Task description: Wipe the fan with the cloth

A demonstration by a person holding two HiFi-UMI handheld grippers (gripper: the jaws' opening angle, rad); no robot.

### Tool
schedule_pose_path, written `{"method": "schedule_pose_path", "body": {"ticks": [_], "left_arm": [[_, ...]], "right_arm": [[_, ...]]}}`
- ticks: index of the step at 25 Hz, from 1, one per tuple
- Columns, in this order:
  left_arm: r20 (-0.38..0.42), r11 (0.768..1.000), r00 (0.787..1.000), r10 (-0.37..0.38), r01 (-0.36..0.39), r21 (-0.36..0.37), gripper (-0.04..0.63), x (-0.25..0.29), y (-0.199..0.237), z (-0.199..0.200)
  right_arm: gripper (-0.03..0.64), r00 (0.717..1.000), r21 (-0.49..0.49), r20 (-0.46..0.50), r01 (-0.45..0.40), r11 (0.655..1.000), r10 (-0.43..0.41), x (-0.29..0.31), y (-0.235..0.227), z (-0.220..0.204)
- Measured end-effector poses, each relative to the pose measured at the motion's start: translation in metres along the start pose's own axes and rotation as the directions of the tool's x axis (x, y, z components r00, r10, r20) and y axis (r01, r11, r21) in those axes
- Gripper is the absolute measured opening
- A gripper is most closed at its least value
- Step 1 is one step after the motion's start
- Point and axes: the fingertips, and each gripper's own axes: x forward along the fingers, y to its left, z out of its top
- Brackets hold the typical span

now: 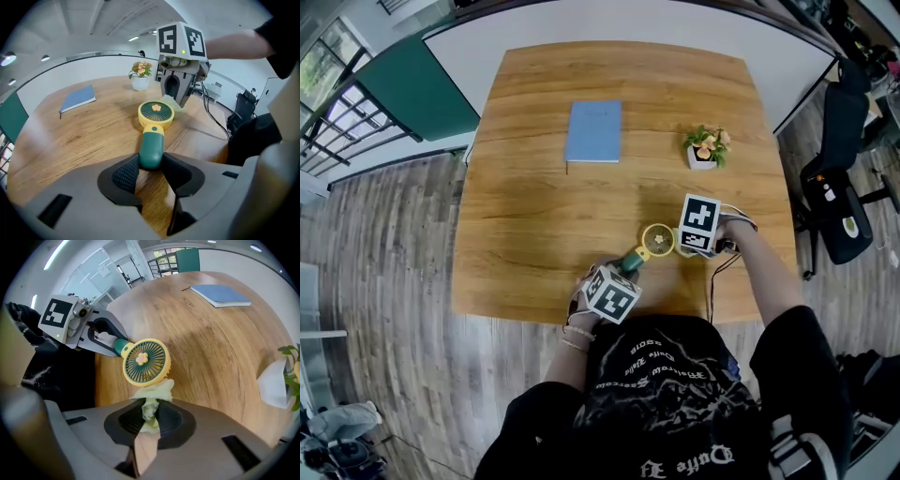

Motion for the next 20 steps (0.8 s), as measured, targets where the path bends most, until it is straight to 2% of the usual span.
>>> {"method": "schedule_pose_path", "body": {"ticks": [3,8,11,20], "left_arm": [[0.0,1.0,1.0,0.006,-0.006,-0.002,0.175,0.0,0.0,0.0],[-0.016,1.0,1.0,0.023,-0.023,-0.002,0.175,0.0,-0.001,-0.002],[-0.017,1.0,0.999,0.031,-0.031,0.002,0.175,0.0,0.0,-0.002],[-0.032,0.999,0.999,0.038,-0.038,-0.001,0.173,-0.001,-0.002,-0.004]], "right_arm": [[0.057,0.999,0.009,0.039,-0.02,1.0,0.019,0.004,0.013,0.002],[0.057,0.993,0.021,0.111,0.031,0.999,-0.033,0.008,0.021,0.007],[0.057,0.986,0.037,0.167,0.018,0.999,-0.024,0.01,0.031,0.011],[0.055,0.954,-0.051,0.299,0.025,0.998,-0.009,0.019,0.065,0.045]]}}
